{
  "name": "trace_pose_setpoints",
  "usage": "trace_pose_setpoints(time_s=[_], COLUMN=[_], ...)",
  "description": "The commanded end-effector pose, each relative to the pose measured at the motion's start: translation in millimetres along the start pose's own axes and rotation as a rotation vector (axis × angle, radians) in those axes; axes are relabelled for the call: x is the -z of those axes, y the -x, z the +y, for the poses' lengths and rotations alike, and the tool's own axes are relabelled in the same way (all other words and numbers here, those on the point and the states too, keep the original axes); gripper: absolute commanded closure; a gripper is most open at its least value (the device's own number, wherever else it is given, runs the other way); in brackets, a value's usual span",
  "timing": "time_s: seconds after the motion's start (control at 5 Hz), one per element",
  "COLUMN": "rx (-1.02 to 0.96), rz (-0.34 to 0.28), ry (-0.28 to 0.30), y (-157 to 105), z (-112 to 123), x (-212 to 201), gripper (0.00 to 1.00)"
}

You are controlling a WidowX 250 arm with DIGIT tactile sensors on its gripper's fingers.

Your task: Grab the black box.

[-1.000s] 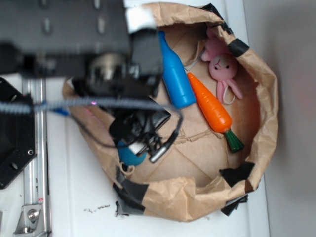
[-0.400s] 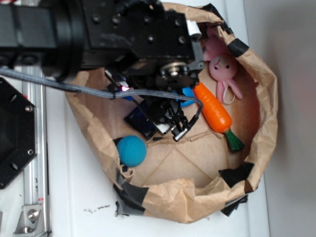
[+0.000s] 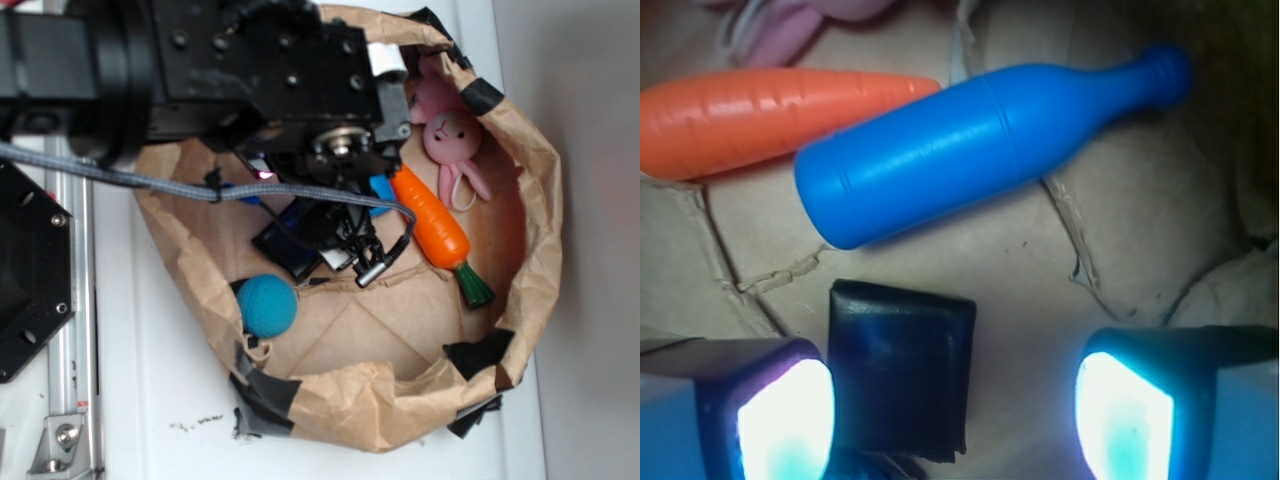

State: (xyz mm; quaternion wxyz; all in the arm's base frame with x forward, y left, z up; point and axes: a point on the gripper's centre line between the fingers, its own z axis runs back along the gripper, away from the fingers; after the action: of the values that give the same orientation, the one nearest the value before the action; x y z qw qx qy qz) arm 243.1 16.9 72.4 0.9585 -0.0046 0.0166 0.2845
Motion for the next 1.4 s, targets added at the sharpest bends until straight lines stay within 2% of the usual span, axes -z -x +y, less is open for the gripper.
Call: trace_pose_setpoints(time_s=[0.0, 0.2, 0.4, 0.6, 0.8, 1.0, 1.2], rx=[0.088, 0.103, 0.109, 0.127, 0.184, 0.262, 0.305], rz=[0.02, 0.027, 0.024, 0.033, -0.034, -0.127, -0.188], ry=[-0.044, -0.001, 0.012, -0.015, -0.06, -0.093, -0.105], y=[13, 21, 31, 51, 48, 19, -3], z=[-4, -8, -9, -12, -14, -3, 3], x=[39, 41, 44, 60, 59, 37, 16], gripper=[0.0, 0.0, 0.0, 0.0, 1.0, 1.0, 1.0])
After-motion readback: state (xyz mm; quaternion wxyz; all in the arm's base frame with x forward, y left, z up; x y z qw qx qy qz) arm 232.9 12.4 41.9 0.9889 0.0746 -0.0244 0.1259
